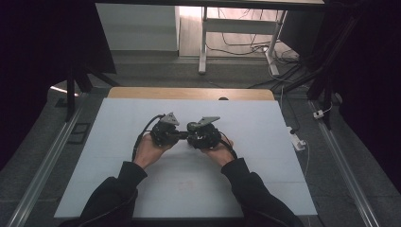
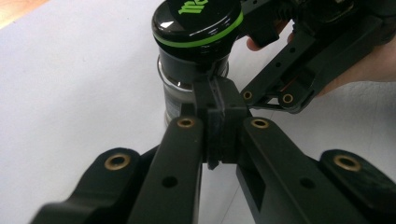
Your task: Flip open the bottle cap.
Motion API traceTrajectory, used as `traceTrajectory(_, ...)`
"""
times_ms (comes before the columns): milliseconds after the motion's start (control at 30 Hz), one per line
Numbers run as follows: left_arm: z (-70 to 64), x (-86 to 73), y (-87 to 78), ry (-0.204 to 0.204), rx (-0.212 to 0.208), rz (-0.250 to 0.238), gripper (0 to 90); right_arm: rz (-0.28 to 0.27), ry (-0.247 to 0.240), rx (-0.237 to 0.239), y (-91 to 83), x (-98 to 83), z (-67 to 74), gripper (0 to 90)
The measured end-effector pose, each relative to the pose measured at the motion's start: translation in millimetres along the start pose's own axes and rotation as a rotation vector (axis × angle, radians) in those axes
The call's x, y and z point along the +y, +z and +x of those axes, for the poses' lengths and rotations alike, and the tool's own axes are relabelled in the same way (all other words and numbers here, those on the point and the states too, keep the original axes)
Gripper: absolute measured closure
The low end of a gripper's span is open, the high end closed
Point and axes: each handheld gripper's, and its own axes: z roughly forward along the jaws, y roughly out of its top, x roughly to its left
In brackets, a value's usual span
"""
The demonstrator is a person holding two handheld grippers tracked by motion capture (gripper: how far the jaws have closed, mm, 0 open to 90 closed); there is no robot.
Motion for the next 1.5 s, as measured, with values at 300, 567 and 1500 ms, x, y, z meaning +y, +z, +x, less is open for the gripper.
traceTrajectory(300,-1.4,2.0,-0.4,-0.002,0.006,-0.005,88.3,-0.002,0.006,0.002,0.0,-0.2,-1.0,52.4)
traceTrajectory(567,-2.8,6.1,-4.8,-0.005,-0.001,-0.006,88.3,0.000,0.003,0.002,0.1,-0.1,-0.5,52.4)
traceTrajectory(1500,-0.8,16.5,-11.8,-0.023,-0.006,-0.025,88.3,0.001,0.002,0.002,0.1,-0.4,-0.3,52.4)
